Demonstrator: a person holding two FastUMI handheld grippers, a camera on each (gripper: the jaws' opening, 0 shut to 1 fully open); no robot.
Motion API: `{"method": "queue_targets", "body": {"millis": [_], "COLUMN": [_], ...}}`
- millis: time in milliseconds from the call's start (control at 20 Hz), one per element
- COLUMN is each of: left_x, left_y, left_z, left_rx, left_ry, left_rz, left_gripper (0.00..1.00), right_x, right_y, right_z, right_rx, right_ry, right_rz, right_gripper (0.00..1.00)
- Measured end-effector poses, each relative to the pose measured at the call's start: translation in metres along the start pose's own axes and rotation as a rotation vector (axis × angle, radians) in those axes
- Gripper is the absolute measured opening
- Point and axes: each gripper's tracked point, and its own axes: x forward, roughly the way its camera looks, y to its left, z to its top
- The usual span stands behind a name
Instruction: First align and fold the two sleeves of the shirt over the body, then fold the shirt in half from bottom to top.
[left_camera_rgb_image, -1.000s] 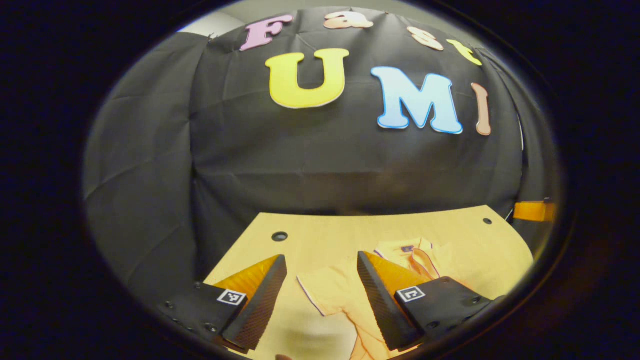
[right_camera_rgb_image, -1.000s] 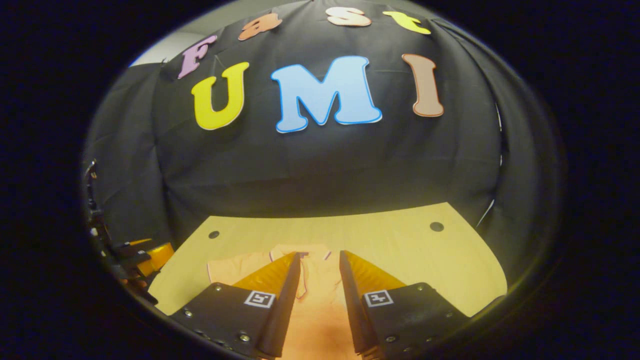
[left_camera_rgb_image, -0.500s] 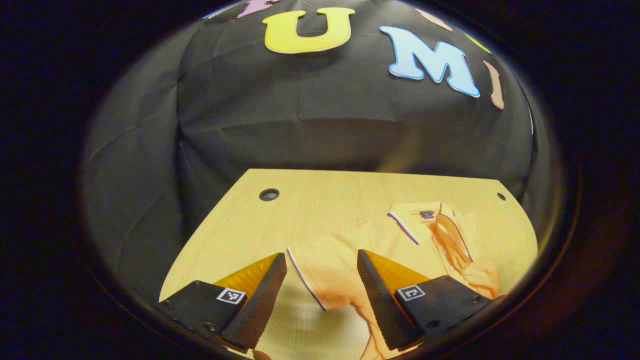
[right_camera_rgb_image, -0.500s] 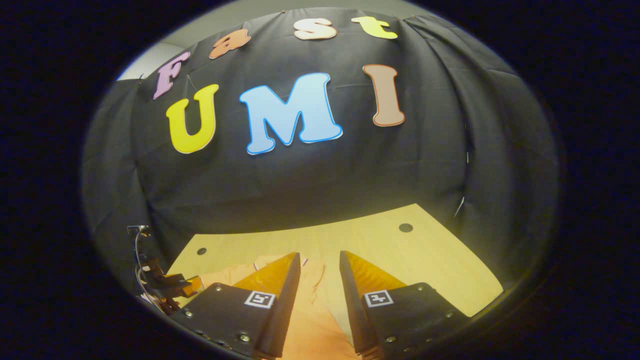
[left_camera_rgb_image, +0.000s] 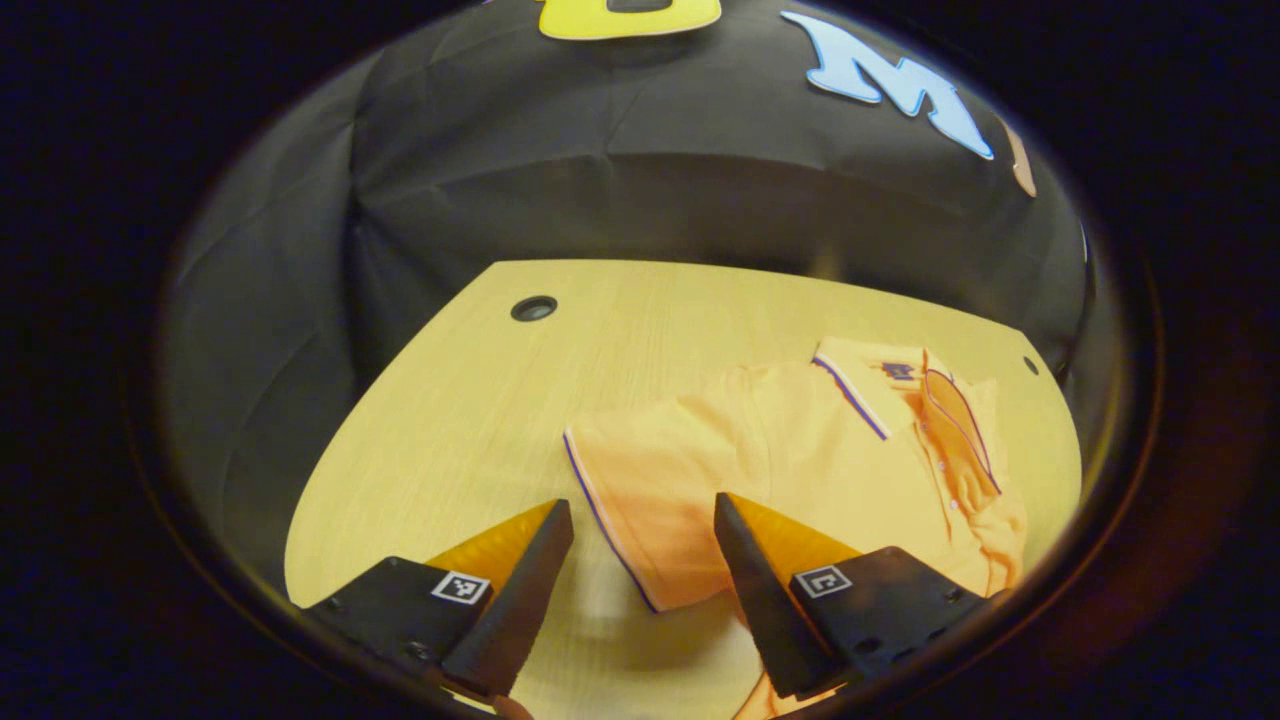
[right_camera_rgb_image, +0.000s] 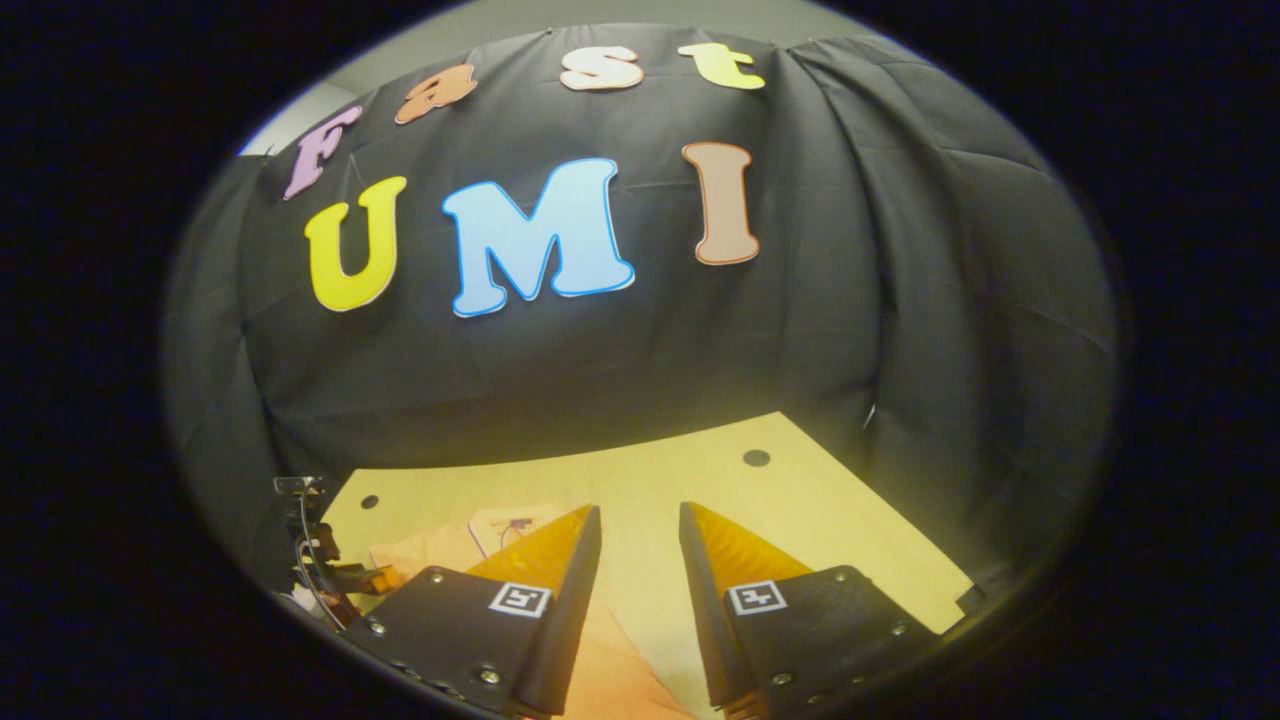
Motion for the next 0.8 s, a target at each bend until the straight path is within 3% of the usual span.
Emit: {"method": "queue_targets", "body": {"millis": [200,800], "left_x": [0.011,0.014], "left_y": [0.003,-0.001], "left_z": [-0.023,-0.023], "left_rx": [0.002,-0.040], "left_ry": [0.069,0.050], "left_rz": [0.025,0.062], "left_gripper": [0.94,0.96], "right_x": [-0.006,-0.018], "right_y": [-0.016,-0.042], "right_z": [-0.006,-0.024], "right_rx": [0.012,0.062], "right_ry": [0.000,0.027], "right_rz": [-0.041,-0.081], "right_gripper": [0.50,0.50]}}
